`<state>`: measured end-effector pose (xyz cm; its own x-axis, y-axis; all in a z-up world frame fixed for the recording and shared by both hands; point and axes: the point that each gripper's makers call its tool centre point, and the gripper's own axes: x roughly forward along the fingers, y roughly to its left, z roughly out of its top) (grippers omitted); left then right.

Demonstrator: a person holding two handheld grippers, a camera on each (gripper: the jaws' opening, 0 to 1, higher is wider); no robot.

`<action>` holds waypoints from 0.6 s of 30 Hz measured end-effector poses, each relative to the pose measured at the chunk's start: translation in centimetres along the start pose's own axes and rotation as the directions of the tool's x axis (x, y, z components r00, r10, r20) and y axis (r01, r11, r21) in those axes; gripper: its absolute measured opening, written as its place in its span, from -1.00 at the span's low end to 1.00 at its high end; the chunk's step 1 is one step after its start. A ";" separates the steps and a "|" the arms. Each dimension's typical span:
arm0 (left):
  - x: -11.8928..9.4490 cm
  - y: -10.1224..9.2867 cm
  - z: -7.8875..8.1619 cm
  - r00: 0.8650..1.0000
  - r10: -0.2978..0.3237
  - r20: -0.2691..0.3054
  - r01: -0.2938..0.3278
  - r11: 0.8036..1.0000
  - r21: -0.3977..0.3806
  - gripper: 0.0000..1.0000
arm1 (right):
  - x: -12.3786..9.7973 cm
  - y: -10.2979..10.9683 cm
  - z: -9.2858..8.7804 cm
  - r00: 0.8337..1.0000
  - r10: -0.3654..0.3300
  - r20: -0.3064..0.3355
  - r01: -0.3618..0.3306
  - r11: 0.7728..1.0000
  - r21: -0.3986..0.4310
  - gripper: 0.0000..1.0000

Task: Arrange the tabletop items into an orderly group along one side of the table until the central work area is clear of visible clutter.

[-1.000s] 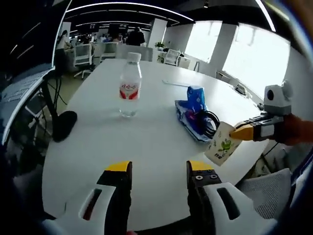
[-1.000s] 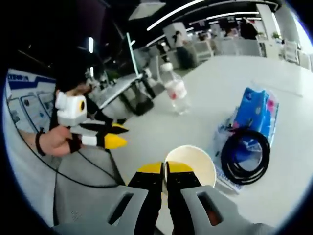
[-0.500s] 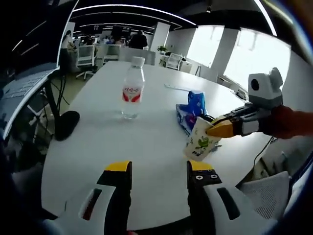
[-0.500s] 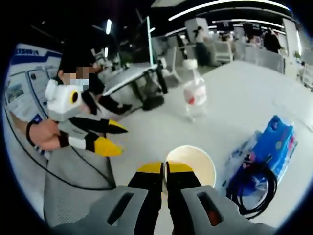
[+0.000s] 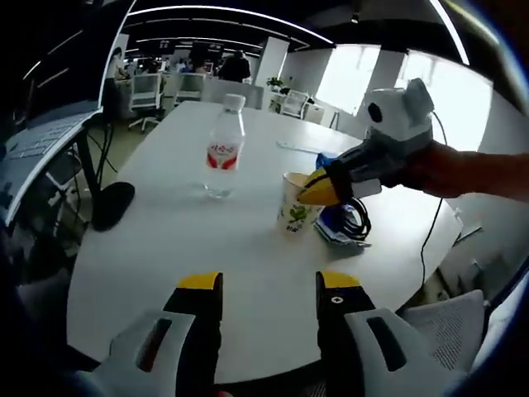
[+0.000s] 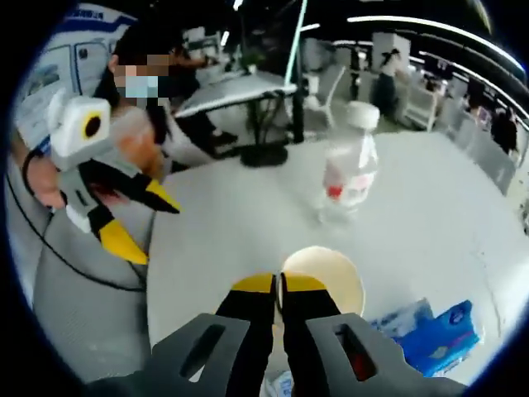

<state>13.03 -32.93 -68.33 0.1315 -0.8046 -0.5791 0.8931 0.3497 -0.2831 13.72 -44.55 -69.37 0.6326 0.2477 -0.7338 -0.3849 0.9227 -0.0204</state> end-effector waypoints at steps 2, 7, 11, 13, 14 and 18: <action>-0.1 0.1 0.0 1.000 0.002 0.001 -0.002 1.000 -0.001 -0.12 | 0.5 -0.8 -0.3 0.999 -0.017 -0.035 0.015 0.999 -0.047 -1.00; -0.4 0.0 0.0 1.000 0.003 0.001 -0.003 1.000 0.000 -0.12 | 1.8 -2.6 -0.1 0.999 -0.040 -0.037 0.039 0.999 -0.014 -1.00; -0.5 -0.1 -0.1 1.000 0.000 0.000 0.000 1.000 -0.004 -0.12 | 2.9 -4.6 0.6 0.996 -0.077 -0.033 0.077 0.997 0.000 -1.00; -0.6 -0.1 -0.1 1.000 -0.001 0.002 0.001 1.000 -0.009 -0.12 | 3.2 -5.3 1.0 0.996 -0.086 -0.032 0.086 0.996 0.000 -1.00; -0.6 -0.2 -0.1 1.000 -0.002 0.003 0.002 1.000 -0.011 -0.12 | 3.4 -5.8 1.2 0.995 -0.093 -0.032 0.093 0.996 0.000 -1.00; -0.8 -0.1 -0.2 1.000 0.000 0.001 0.000 1.000 -0.010 -0.12 | 3.9 -7.0 2.3 0.994 -0.106 -0.023 0.106 0.994 0.000 -1.00</action>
<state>12.77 -32.28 -67.98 0.1320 -0.8050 -0.5784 0.8886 0.3548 -0.2909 20.42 -49.38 -70.50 0.6542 0.1417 -0.7430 -0.3157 0.9438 -0.0980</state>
